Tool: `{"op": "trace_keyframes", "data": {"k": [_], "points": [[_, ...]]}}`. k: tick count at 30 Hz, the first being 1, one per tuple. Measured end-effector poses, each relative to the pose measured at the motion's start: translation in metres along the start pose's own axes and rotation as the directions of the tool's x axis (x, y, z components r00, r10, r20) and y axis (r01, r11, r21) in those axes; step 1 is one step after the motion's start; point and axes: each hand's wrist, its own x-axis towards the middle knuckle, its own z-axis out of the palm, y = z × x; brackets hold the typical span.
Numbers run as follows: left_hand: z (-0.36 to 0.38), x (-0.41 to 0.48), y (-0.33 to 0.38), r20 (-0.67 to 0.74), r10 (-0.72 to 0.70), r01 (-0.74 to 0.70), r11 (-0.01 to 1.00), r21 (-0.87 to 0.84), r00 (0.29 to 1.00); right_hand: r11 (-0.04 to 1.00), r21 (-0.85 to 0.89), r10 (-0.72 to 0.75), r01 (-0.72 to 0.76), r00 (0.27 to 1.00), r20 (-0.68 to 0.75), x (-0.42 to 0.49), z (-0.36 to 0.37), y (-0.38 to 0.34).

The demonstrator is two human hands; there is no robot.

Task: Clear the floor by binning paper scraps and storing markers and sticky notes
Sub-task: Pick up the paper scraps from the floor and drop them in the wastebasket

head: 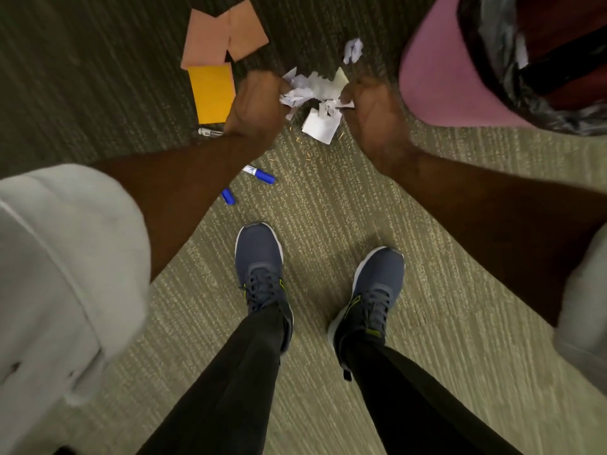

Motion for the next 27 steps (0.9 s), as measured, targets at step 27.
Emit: {"op": "trace_keyframes", "data": {"k": [27], "points": [[-0.148,-0.049,0.109,0.028,-0.134,0.136,0.987,-0.085,0.991,0.952,0.307,0.030,0.007,0.993,-0.117,-0.094,-0.186,-0.031]]}}
